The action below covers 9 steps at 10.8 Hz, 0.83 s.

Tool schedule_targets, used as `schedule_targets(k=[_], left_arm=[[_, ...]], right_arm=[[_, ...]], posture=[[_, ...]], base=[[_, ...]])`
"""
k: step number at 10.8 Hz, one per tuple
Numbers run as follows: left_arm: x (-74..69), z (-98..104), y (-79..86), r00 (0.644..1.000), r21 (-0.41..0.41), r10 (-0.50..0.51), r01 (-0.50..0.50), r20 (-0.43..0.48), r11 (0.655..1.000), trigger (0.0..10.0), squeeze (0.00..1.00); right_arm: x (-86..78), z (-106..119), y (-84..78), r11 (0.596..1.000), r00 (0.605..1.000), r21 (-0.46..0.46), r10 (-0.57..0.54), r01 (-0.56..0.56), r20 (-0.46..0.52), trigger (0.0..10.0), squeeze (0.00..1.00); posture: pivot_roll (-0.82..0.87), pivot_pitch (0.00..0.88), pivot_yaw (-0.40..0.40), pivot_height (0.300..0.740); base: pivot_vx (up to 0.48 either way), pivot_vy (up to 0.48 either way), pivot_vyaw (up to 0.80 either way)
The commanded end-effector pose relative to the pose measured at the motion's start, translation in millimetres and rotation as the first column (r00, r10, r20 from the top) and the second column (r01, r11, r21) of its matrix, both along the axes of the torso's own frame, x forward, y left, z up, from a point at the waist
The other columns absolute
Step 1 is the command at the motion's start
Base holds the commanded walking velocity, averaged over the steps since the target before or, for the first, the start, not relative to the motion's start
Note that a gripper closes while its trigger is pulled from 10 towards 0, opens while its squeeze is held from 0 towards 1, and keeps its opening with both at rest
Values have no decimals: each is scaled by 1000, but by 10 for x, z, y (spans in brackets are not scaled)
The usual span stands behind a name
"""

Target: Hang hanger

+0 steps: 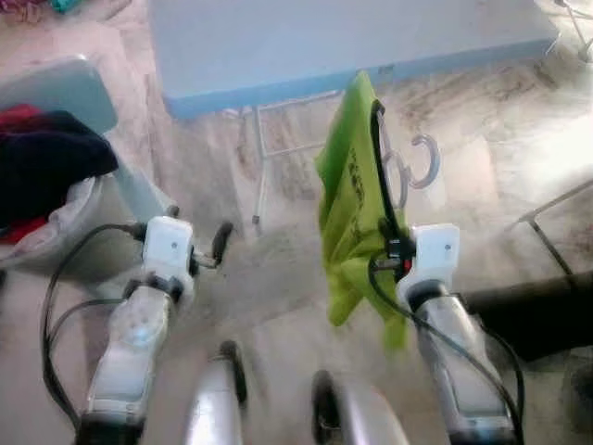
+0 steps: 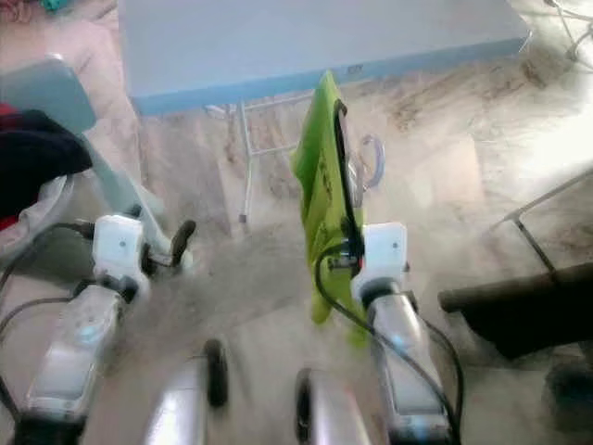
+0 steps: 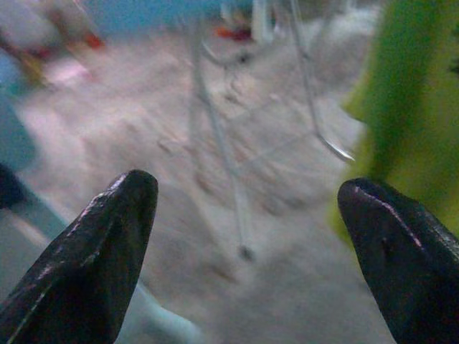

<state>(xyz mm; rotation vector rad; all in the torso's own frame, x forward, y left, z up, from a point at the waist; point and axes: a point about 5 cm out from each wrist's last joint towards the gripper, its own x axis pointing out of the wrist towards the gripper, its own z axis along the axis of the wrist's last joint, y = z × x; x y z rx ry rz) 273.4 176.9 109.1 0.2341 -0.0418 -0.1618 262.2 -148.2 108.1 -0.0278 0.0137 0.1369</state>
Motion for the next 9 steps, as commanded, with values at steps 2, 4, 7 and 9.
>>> schedule_targets(k=[2,4,7,9], left_arm=[[-3,-16,73,997,62,71,-73,40,995,10000,0],[8,-11,65,995,53,85,-87,50,995,10000,0],[85,27,62,987,45,128,-133,100,990,10000,0],[123,24,14,984,41,132,-137,120,990,10000,0]], right_arm=[[-25,5,-51,1000,999,0,-5,5,37,10000,0],[-19,18,-55,1000,999,-3,-3,3,45,10000,0],[-42,2,-73,999,994,-32,32,-28,107,10000,0],[-151,-65,-112,996,992,-84,53,-43,118,10000,0]], posture=[[-5,306,-52,740],[-10,308,-52,740],[25,208,-41,740],[31,148,-35,740]], base=[[0,0,0],[0,0,0],[0,0,0],[0,0,0]])
